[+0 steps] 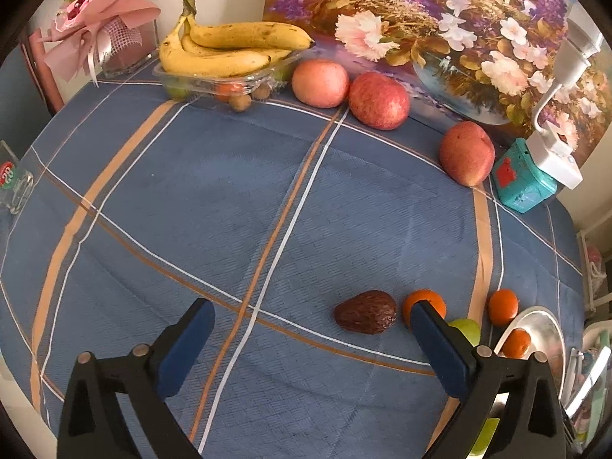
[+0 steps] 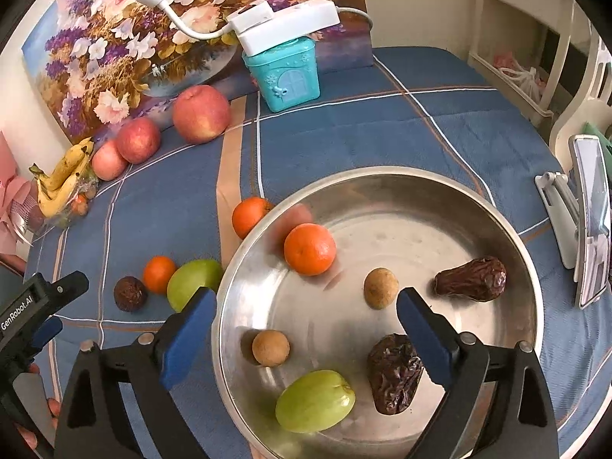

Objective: Organize fruits
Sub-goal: 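Withdraw both open tools from the plate back toward the loose fruit, then grasp a tangerine with the right tool while the left tool grasps a brown oval fruit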

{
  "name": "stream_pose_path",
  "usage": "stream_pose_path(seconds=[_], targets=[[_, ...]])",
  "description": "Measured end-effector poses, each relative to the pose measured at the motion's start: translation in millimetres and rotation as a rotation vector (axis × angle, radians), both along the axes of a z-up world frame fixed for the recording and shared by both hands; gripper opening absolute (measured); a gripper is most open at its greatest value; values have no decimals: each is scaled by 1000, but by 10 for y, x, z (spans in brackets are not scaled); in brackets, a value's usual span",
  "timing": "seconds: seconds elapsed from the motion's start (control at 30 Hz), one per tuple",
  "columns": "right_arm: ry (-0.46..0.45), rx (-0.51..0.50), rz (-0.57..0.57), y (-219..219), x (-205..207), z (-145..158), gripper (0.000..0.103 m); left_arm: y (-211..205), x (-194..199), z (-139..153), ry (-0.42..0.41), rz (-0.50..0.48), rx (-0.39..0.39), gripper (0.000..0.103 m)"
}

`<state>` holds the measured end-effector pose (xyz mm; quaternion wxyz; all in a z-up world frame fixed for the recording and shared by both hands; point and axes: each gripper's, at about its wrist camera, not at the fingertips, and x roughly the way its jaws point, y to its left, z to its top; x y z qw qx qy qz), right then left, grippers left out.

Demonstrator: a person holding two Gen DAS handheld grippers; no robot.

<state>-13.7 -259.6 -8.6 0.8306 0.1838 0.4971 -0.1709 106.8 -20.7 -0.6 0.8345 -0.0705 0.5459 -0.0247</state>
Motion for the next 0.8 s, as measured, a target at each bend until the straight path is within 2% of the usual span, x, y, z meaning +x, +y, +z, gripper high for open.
stream_pose_path(seconds=[0.43,0.57,0.7,0.8], targets=[[17,-21,48,150,120,31,95,9,72,-8,-29,-37,-32,103],[-14,6,53,170,223,118,95,31,107,-14,-40,-46,-29,103],[-15,-26,104,209,392,187,95,77,159,-64,-23,-36,-58,103],[16,-67,140,204,576,201,94,83,203,-153,26,-37,-85,103]])
